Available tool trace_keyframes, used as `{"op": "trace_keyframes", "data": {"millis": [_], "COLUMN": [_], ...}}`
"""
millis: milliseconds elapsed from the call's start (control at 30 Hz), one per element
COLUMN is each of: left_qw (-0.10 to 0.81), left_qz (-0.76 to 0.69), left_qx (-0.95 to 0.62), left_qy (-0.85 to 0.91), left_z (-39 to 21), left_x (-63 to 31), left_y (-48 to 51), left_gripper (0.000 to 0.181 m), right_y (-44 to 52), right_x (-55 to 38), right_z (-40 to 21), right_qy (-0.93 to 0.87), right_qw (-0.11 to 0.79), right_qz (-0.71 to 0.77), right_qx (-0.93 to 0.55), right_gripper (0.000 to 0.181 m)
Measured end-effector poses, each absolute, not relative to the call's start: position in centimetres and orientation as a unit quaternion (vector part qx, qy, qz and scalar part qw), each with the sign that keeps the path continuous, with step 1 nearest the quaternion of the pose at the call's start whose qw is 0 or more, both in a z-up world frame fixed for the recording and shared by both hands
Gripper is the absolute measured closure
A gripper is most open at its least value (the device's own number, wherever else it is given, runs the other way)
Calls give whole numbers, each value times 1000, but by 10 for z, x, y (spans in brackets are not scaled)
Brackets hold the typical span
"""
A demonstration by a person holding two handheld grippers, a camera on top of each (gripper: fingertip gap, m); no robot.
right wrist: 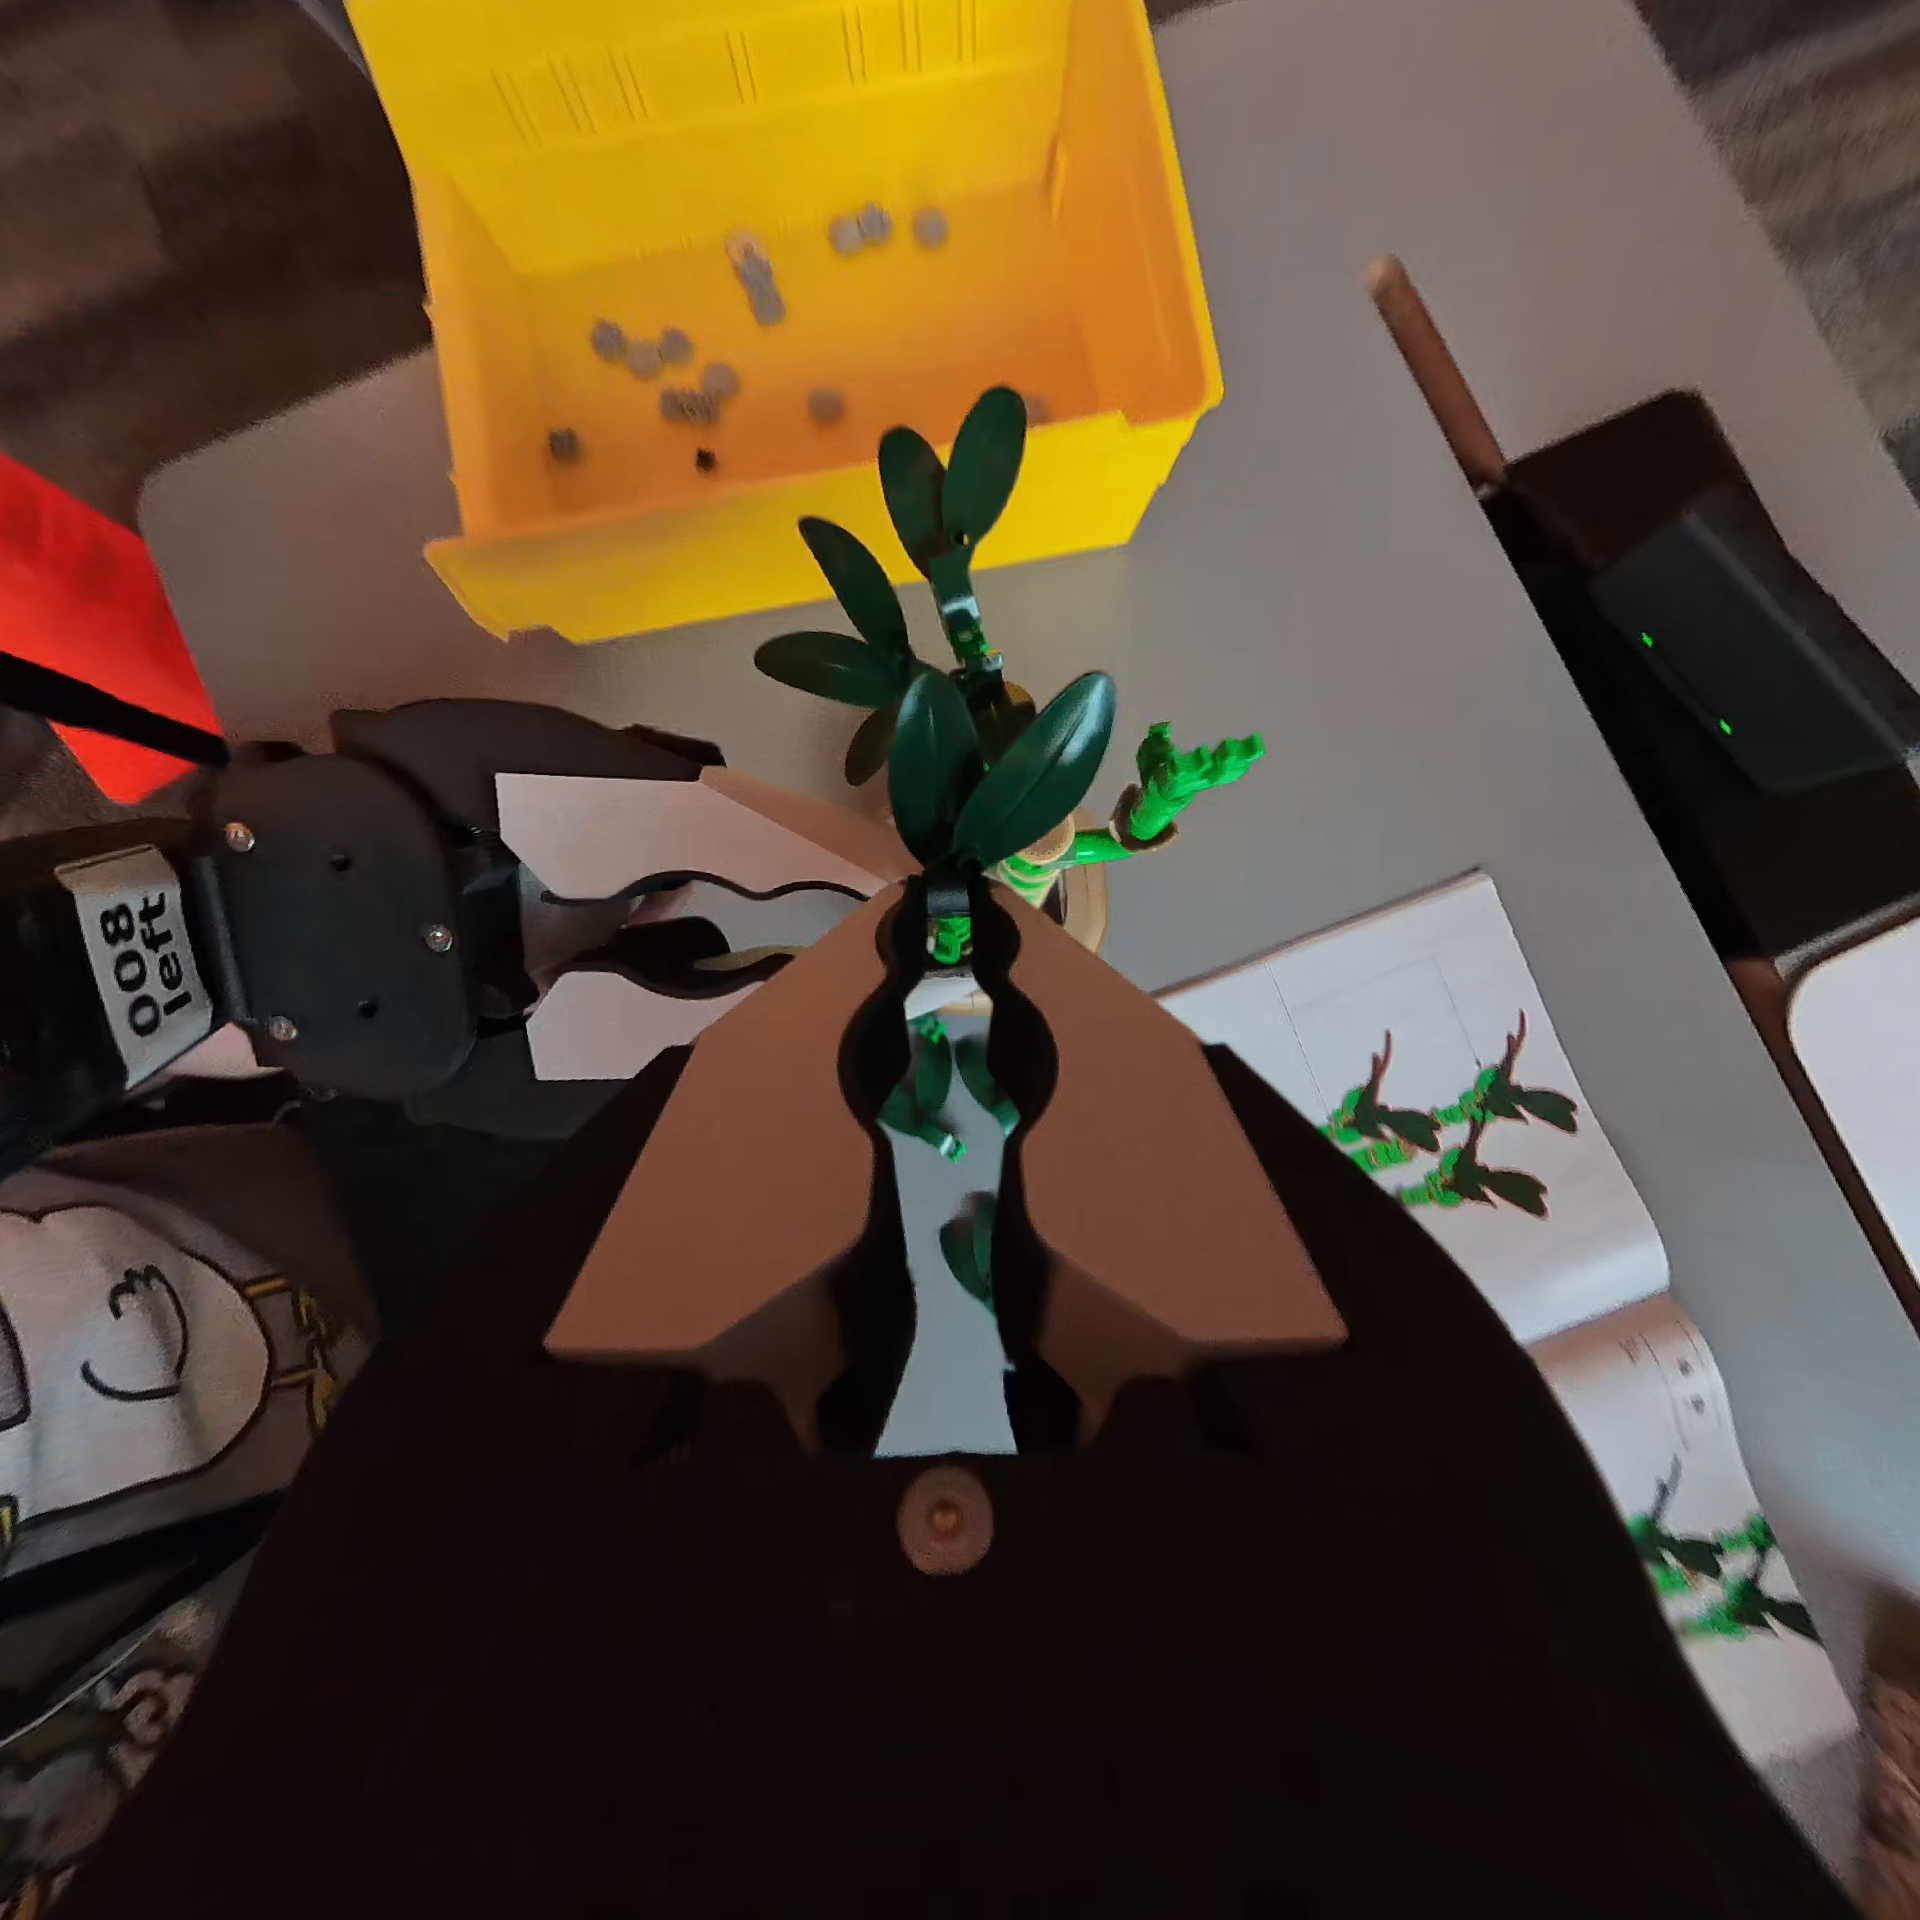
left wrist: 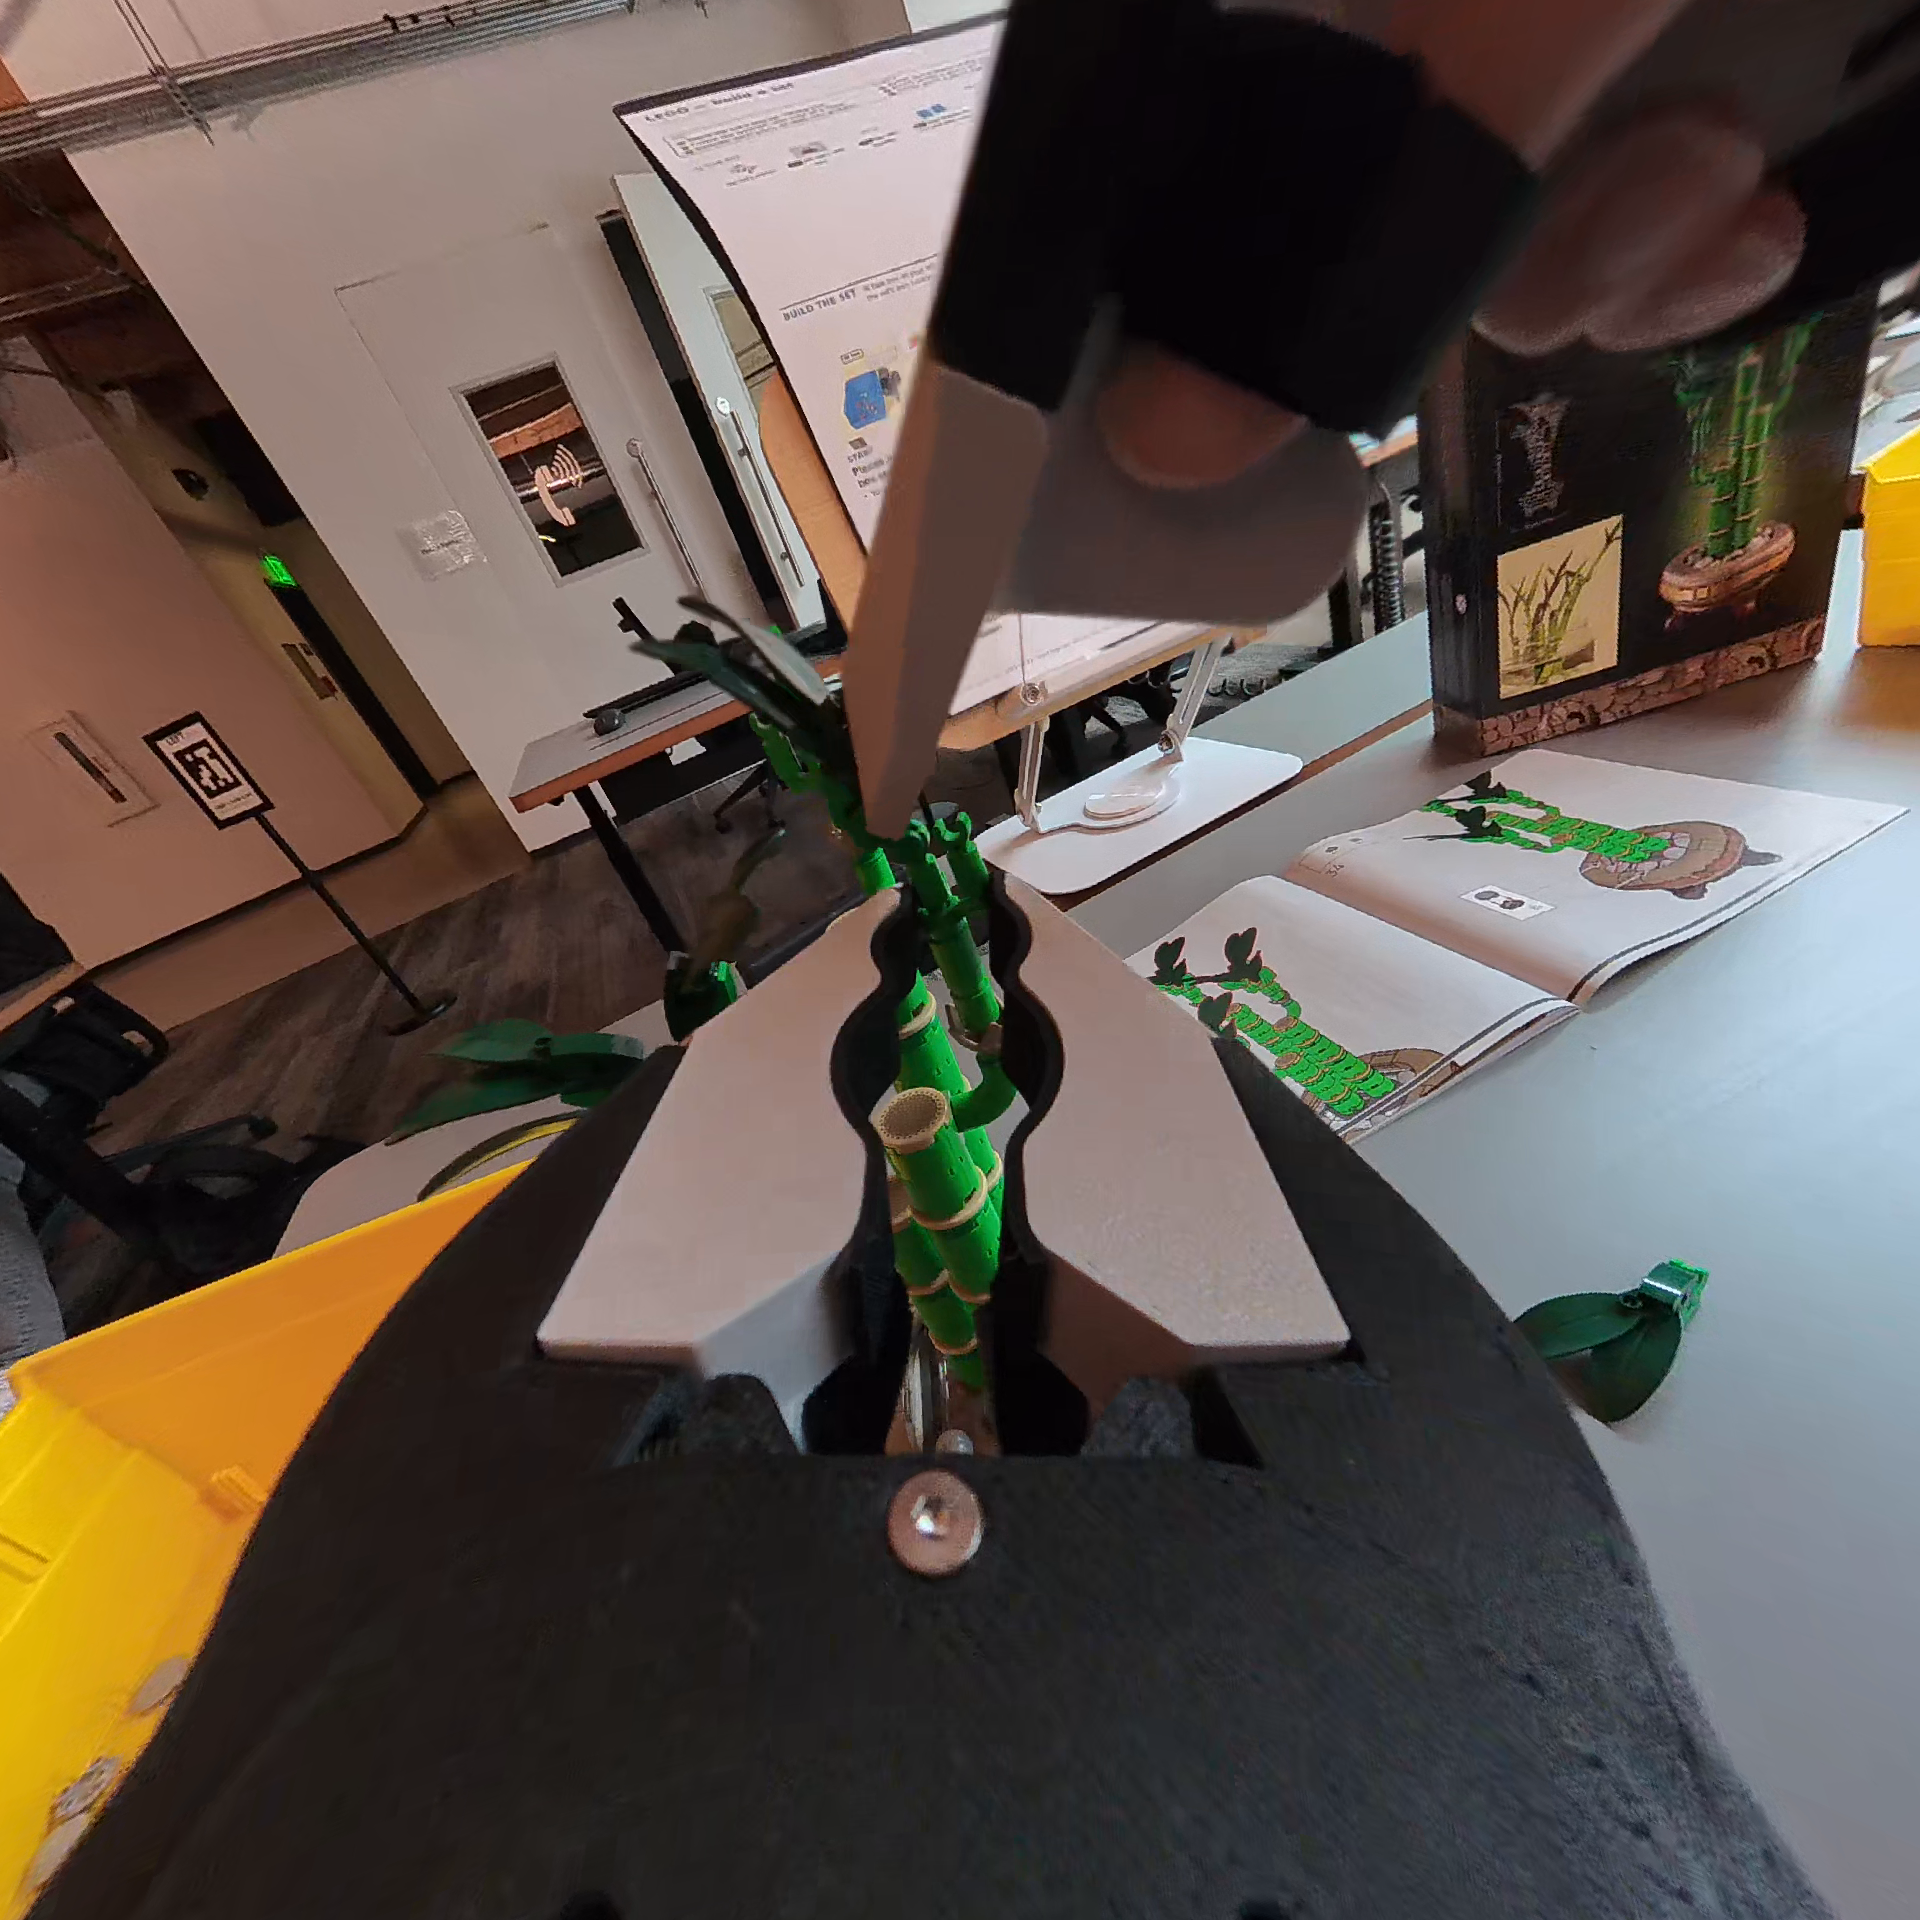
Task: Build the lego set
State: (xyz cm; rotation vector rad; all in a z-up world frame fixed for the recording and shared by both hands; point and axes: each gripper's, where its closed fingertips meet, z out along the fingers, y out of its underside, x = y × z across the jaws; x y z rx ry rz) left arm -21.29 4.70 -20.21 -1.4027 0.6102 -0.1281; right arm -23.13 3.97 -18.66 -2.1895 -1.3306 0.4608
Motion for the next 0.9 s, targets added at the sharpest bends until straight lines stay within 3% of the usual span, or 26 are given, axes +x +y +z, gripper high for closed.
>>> {"op": "trace_keyframes", "data": {"millis": [367,700,900], "left_qw": [724,728,729], "left_qz": [-53,-51,-62], "left_qx": [-631,-630,-628], "left_qy": [273,266,265], "left_z": [-202,-208,-212], "left_x": [-214,-219,-231], "left_y": [47,39,11], "left_gripper": [170,159,157], "right_y": [39,33,22], "right_x": [-234,-235,-202], "right_z": [-187,-167,-157], "right_qy": [-505,-499,-505], "right_qw": [177,289,427], "right_qz": [115,191,218], "right_qx": [-837,-794,-718], "right_gripper": [173,163,156]}}
